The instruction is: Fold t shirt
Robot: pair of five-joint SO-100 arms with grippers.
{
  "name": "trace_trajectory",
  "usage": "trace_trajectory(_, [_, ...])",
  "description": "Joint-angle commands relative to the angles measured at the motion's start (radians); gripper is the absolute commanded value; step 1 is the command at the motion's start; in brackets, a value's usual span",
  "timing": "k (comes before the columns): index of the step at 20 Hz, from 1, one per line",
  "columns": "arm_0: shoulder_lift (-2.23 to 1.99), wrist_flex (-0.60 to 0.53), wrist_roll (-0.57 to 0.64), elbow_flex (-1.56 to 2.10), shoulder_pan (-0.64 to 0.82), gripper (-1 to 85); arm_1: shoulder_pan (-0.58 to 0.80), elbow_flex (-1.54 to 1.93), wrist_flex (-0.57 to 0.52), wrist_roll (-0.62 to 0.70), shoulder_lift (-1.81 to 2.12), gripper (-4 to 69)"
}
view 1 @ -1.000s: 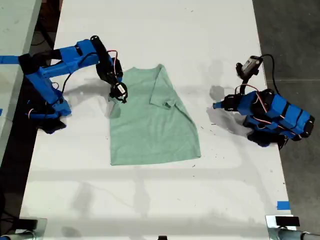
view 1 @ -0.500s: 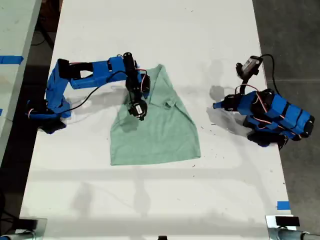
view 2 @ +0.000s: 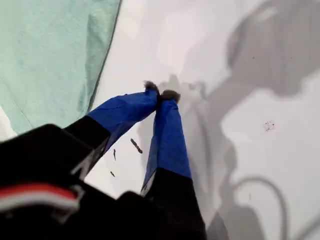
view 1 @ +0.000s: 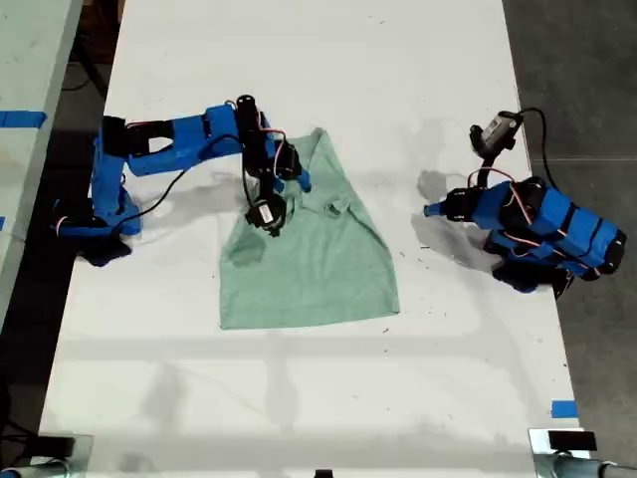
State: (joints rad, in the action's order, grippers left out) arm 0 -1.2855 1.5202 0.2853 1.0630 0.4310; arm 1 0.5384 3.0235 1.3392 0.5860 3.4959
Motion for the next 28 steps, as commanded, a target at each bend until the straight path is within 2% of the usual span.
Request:
trace_trajectory(1, [-0.344,0.032,-0.051,0.110,0.078,13.9,0.002,0.054,-0.005,0.008,0.017,2.2])
trace_trajectory(3, [-0.627,0.021,-0.094,0.316,0.123,9.8,0.002,0.054,-0.005,0.008,0.017,2.2])
trace_trajectory(5, [-0.960,-0.064,-0.147,0.635,0.130,4.9,0.002,0.054,-0.005,0.008,0.017,2.2])
trace_trajectory(6, [-1.169,-0.201,-0.176,0.894,0.106,4.1,0.002,0.054,-0.005,0.008,0.017,2.2])
trace_trajectory(8, [-1.641,-0.609,-0.229,1.522,0.023,4.0,0.003,0.054,-0.008,0.009,0.017,2.2])
trace_trajectory(9, [-1.884,-0.703,-0.276,1.793,0.015,3.9,0.006,0.054,-0.008,0.011,0.017,2.2])
trace_trajectory(11, [-2.303,-0.676,-0.367,2.209,0.028,3.5,0.000,0.055,-0.008,0.005,0.017,2.2])
trace_trajectory(13, [-2.197,-0.712,-0.425,2.230,-0.025,3.7,0.002,0.057,-0.009,0.005,0.017,2.2])
trace_trajectory(14, [-2.204,-0.672,-0.443,2.230,-0.028,3.9,0.005,0.055,-0.009,0.006,0.017,2.2])
trace_trajectory(16, [-2.296,-0.497,-0.554,2.230,-0.015,5.7,0.005,0.057,-0.006,0.003,0.017,2.2])
trace_trajectory(18, [-2.286,-0.497,-0.603,2.230,-0.051,7.9,-0.002,0.055,-0.003,-0.003,0.017,2.2])
trace_trajectory(20, [-2.286,-0.497,-0.603,2.230,-0.121,14.0,-0.002,0.055,-0.005,-0.002,0.017,2.2])
trace_trajectory(21, [-2.287,-0.497,-0.604,2.230,-0.166,11.1,0.000,0.055,-0.005,0.000,0.017,2.2])
trace_trajectory(22, [-2.287,-0.497,-0.597,2.230,-0.192,-0.2,0.000,0.055,-0.006,0.002,0.017,2.2])
trace_trajectory(23, [-2.293,-0.500,-0.597,2.230,-0.218,-0.2,0.000,0.055,-0.006,0.002,0.017,2.2])
trace_trajectory(24, [-2.296,-0.508,-0.604,2.230,-0.236,0.7,0.000,0.055,-0.006,0.003,0.017,2.2])
trace_trajectory(27, [-2.295,-0.499,-0.494,2.230,-0.224,13.3,0.000,0.055,-0.008,0.002,0.017,2.2])
trace_trajectory(28, [-2.295,-0.499,-0.488,2.230,-0.224,14.8,-0.002,0.055,-0.006,0.002,0.017,2.2])
